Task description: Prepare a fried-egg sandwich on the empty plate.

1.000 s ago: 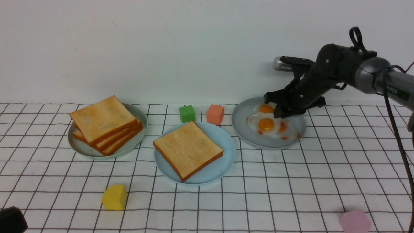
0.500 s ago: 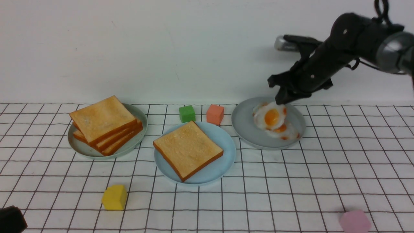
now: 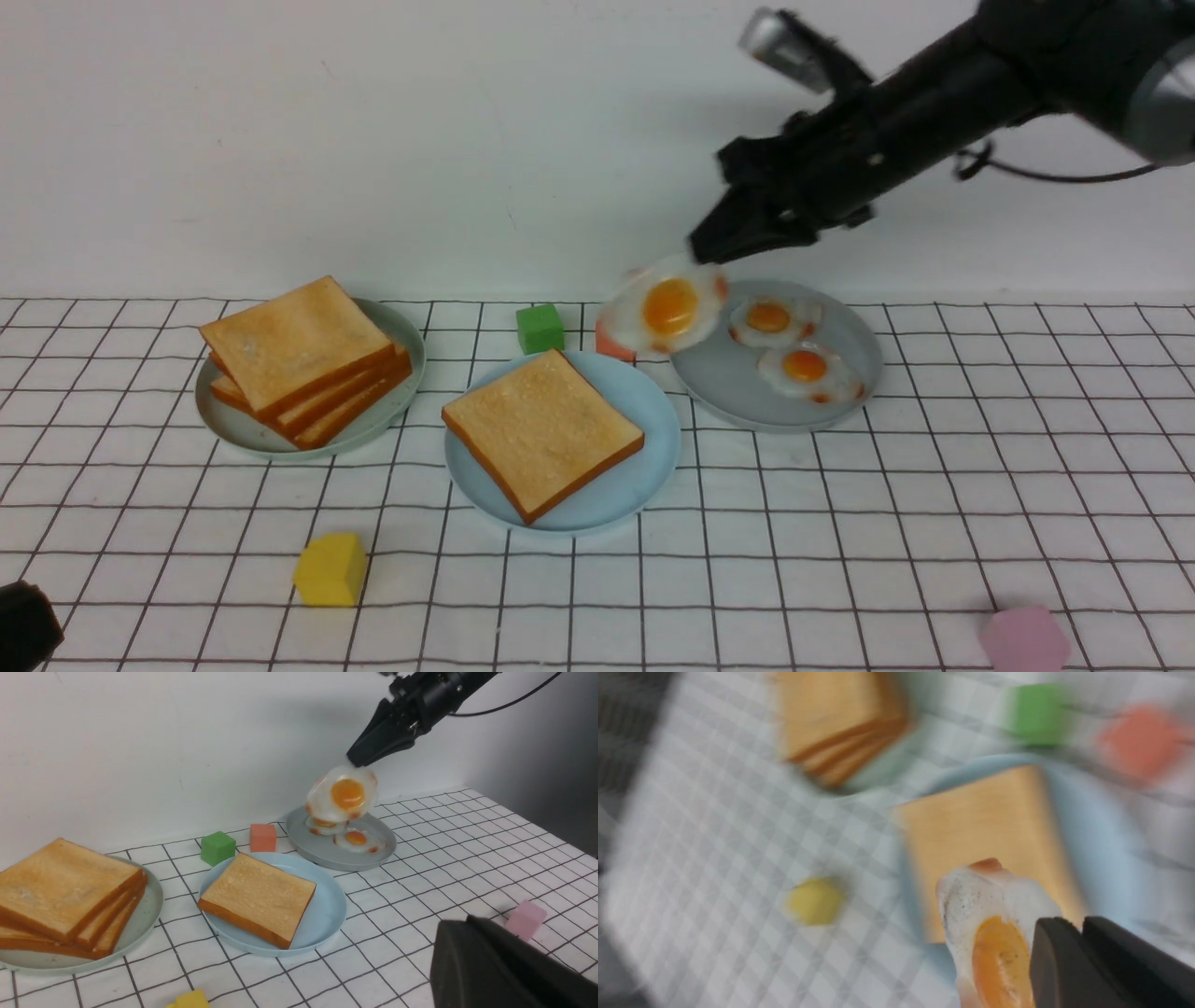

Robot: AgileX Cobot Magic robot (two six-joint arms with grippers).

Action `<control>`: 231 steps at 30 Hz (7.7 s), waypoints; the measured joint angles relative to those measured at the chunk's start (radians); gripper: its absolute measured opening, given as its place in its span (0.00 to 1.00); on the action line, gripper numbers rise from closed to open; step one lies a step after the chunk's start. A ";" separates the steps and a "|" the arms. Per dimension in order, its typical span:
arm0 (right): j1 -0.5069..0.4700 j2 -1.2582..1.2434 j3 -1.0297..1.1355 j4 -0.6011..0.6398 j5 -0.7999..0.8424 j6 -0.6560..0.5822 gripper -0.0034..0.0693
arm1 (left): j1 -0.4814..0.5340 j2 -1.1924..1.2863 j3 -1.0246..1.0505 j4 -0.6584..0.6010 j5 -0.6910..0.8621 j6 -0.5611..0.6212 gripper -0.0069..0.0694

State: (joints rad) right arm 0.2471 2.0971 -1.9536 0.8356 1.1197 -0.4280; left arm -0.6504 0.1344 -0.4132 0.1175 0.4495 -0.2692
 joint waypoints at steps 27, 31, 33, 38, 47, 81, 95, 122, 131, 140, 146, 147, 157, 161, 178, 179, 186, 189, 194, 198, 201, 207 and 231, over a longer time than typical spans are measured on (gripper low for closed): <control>0.130 0.238 0.073 0.134 -0.327 -0.039 0.35 | 0.000 0.000 0.000 -0.031 0.033 -0.001 0.11; 0.109 0.234 0.073 0.066 -0.340 -0.039 0.57 | 0.000 0.000 0.000 -0.036 0.047 -0.001 0.11; 0.096 0.228 0.073 0.045 -0.335 -0.039 0.61 | 0.000 0.000 0.000 -0.036 0.057 -0.004 0.11; 0.024 0.102 0.073 -0.117 -0.205 0.052 0.52 | 0.000 0.095 -0.001 -0.016 0.138 -0.135 0.11; 0.029 -0.307 0.222 -0.559 -0.032 0.238 0.04 | 0.000 0.599 -0.177 0.097 0.248 -0.301 0.07; 0.042 -1.246 0.980 -0.151 -0.229 -0.093 0.08 | 0.514 1.657 -0.912 -0.011 0.269 0.668 0.44; 0.042 -1.246 0.982 -0.142 -0.226 -0.098 0.09 | 0.514 1.753 -0.915 0.027 0.087 0.641 0.56; 0.042 -1.246 0.982 -0.143 -0.233 -0.098 0.10 | 0.548 1.809 -0.921 0.081 0.055 0.632 0.52; 0.042 -1.246 0.982 -0.143 -0.234 -0.098 0.11 | 0.548 1.826 -0.921 0.084 0.009 0.632 0.49; 0.042 -1.246 0.982 -0.143 -0.234 -0.098 0.11 | 0.548 1.829 -0.924 0.073 0.015 0.632 0.12; 0.042 -1.247 0.982 -0.172 -0.234 -0.110 0.12 | 0.511 1.766 -0.921 0.073 0.054 0.632 0.10; 0.042 -1.248 0.982 -0.174 -0.234 -0.110 0.12 | 0.508 1.762 -0.921 0.073 0.055 0.632 0.10; 0.042 -1.280 0.980 -0.257 -0.220 -0.099 0.12 | 0.217 1.649 -0.922 0.027 0.079 0.527 0.10; 0.042 -1.297 0.980 -0.286 -0.214 -0.075 0.12 | 0.146 1.689 -0.922 0.024 0.079 0.504 0.10; 0.042 -1.317 0.980 -0.312 -0.205 -0.049 0.12 | 0.096 1.775 -0.922 0.027 0.080 0.455 0.12; 0.042 -1.317 0.980 -0.312 -0.205 -0.049 0.12 | 0.096 1.775 -0.922 0.027 0.080 0.454 0.13; 0.042 -1.317 0.980 -0.312 -0.205 -0.047 0.13 | 0.096 1.775 -0.922 0.026 0.082 0.448 0.35; 0.042 -1.317 0.980 -0.314 -0.205 -0.047 0.13 | 0.096 1.775 -0.922 0.024 0.085 0.446 0.43; 0.042 -1.317 0.980 -0.318 -0.205 -0.047 0.13 | 0.096 1.775 -0.922 0.005 0.088 0.445 0.47; 0.042 -1.317 0.980 -0.318 -0.205 -0.047 0.13 | 0.090 1.734 -0.920 -0.046 0.108 0.438 0.45; 0.042 -1.317 0.980 -0.318 -0.205 -0.047 0.14 | 0.064 1.612 -0.920 -0.074 0.128 0.399 0.36; 0.042 -1.318 0.980 -0.319 -0.184 -0.036 0.14 | -0.012 1.246 -0.898 -0.106 0.145 0.297 0.08; 0.042 -1.540 1.147 -0.593 -0.081 0.441 0.05 | -0.019 0.182 0.153 -0.296 -0.412 0.202 0.07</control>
State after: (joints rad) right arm 0.2889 0.5570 -0.8066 0.2427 1.0388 0.0133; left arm -0.6689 0.3161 -0.2603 -0.1789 0.0378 -0.0672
